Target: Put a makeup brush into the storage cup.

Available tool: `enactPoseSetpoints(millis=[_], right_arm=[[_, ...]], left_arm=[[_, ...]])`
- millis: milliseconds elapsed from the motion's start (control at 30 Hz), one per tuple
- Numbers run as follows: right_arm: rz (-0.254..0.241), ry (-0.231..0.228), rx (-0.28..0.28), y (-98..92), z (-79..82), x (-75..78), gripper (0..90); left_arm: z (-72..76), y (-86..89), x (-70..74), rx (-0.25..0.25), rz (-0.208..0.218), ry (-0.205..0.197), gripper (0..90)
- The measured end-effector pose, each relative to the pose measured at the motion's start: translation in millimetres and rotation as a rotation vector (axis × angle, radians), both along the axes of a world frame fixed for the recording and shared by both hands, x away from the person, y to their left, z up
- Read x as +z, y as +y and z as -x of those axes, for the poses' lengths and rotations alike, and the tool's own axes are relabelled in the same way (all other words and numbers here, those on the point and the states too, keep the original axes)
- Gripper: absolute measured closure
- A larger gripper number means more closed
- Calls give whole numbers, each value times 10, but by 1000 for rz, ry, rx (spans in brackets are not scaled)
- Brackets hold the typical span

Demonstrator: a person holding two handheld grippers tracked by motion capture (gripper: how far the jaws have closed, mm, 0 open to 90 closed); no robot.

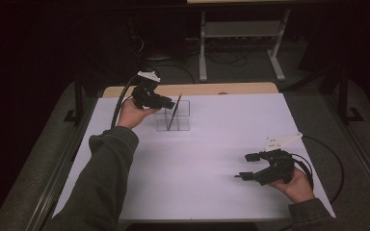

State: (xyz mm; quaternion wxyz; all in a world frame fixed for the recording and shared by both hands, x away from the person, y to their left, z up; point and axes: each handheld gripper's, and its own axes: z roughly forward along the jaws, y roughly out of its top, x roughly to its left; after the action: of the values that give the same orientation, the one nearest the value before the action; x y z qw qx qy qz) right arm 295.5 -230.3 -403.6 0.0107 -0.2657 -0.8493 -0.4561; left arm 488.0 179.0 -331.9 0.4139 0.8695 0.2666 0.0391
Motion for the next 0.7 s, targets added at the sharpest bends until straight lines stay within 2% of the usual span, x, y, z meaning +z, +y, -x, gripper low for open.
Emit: enactPoseSetpoints(millis=[467, 700], right_arm=[[-6, -3, -2, -8, 7, 20, 215], [-5, -15, -7, -42, 8, 47, 215]], left_arm=[[69, -7, 6, -11, 18, -2, 631], [109, -19, 17, -25, 10, -7, 611]])
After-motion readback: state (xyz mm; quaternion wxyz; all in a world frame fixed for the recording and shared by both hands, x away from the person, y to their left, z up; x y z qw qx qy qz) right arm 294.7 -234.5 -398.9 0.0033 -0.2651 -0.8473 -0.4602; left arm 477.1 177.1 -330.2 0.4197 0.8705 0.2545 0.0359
